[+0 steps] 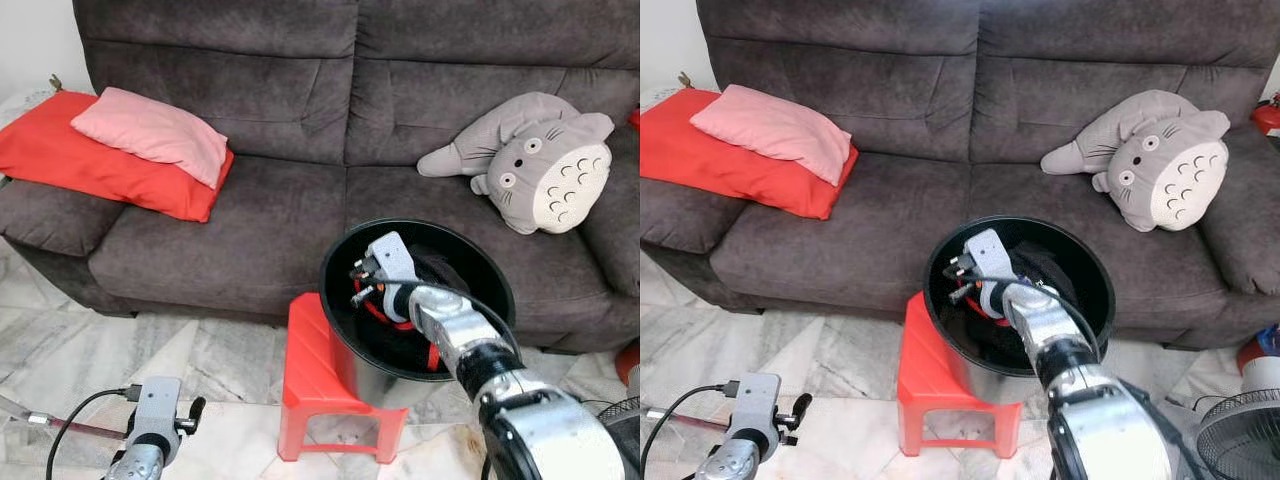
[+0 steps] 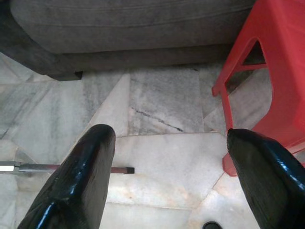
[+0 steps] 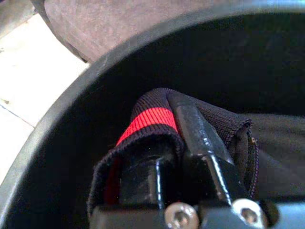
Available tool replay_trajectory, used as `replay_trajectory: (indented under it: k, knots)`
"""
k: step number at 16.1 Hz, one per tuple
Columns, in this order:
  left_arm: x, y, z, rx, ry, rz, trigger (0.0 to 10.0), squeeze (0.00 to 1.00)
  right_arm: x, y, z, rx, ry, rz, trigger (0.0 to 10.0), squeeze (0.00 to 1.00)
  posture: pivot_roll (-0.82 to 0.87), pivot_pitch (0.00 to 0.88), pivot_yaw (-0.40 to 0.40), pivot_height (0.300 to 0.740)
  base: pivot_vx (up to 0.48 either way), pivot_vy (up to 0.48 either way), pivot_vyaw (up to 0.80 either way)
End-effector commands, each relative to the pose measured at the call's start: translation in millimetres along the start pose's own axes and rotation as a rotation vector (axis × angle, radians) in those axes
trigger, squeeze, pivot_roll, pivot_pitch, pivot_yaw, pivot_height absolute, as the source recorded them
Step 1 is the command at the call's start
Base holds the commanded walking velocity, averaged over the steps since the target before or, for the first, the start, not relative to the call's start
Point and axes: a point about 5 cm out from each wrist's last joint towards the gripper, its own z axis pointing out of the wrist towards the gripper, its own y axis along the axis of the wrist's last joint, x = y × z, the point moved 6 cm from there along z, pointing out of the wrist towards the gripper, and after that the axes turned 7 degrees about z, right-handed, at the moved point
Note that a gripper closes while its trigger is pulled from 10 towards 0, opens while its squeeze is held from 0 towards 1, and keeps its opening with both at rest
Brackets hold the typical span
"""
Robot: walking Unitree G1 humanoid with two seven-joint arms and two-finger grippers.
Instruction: Hang hanger
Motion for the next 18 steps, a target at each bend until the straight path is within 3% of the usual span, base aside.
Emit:
replay_trajectory:
  k: [1, 6, 7, 10, 14, 18]
  knots:
    - [5.0, -7, -3.0, 0.023, 0.012, 0.007, 10.0, 0.00, 4.5, 12, 2.6, -0.028, 0.010, -0.003, 10.0, 0.00, 0.03, 0.171, -0.006, 0.740, 0.000, 0.000, 0.00]
    - [8.3, -2, -1.3, 0.009, 0.020, 0.008, 10.0, 0.00, 11.9, 21, 8.5, -0.020, -0.003, -0.014, 10.0, 0.00, 0.04, 0.167, -0.007, 0.740, 0.000, 0.000, 0.00]
    - [10.0, -2, -1.3, 0.004, 0.026, 0.003, 10.0, 0.00, 5.8, 18, 7.8, -0.010, -0.047, -0.042, 10.0, 0.00, 0.04, 0.171, -0.010, 0.740, 0.000, 0.000, 0.00]
    - [8.8, -2, -2.6, -0.001, 0.022, 0.003, 10.0, 0.00, -15.8, 19, 1.0, -0.072, -0.168, 0.009, 10.0, 0.00, 0.03, 0.184, -0.009, 0.740, 0.000, 0.000, 0.00]
    - [4.3, -3, -2.7, 0.002, 0.005, 0.009, 10.0, 0.00, -19.8, 10, -2.9, -0.087, -0.159, 0.049, 10.0, 0.00, 0.02, 0.196, -0.002, 0.740, 0.000, 0.000, 0.00]
    - [4.0, 0, -1.4, -0.002, 0.004, 0.012, 10.0, 0.00, -6.2, -26, 1.4, 0.056, -0.090, 0.048, 10.0, 0.00, 0.03, 0.196, -0.006, 0.740, 0.000, 0.000, 0.00]
